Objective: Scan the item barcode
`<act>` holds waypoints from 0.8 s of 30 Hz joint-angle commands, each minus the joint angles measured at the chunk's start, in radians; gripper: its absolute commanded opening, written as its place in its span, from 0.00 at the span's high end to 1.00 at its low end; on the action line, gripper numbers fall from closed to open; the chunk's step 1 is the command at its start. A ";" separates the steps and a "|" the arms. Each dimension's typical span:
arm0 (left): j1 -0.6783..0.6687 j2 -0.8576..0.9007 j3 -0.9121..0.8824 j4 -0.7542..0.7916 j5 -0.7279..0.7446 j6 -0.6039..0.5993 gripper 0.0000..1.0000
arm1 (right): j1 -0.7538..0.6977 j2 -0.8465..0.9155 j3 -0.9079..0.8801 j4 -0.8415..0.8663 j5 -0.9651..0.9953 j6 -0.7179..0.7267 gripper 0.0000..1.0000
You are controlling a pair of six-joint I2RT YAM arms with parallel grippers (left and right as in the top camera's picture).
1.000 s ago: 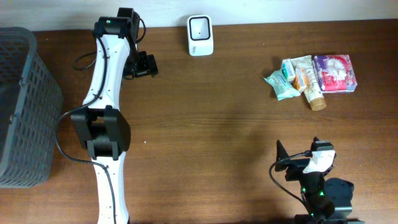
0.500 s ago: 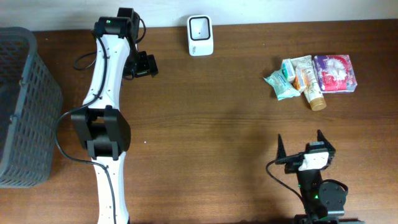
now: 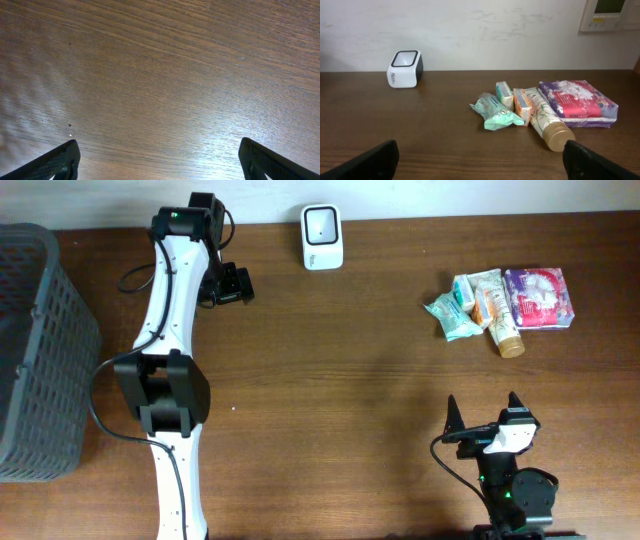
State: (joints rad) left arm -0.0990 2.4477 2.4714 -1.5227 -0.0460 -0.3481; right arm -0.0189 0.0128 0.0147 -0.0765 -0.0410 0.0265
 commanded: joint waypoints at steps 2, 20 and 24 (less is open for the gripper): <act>-0.005 -0.021 0.009 -0.001 -0.011 0.004 0.01 | 0.006 -0.010 -0.009 -0.005 0.019 -0.020 0.01; -0.005 -0.021 0.009 -0.001 -0.011 0.005 0.01 | 0.006 -0.010 -0.009 -0.002 0.016 -0.033 0.01; -0.006 -0.021 0.009 -0.001 -0.011 0.005 0.01 | 0.006 -0.010 -0.009 -0.002 0.016 -0.033 0.01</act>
State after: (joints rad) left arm -0.0990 2.4477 2.4714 -1.5227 -0.0460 -0.3481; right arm -0.0189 0.0128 0.0147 -0.0769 -0.0380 -0.0040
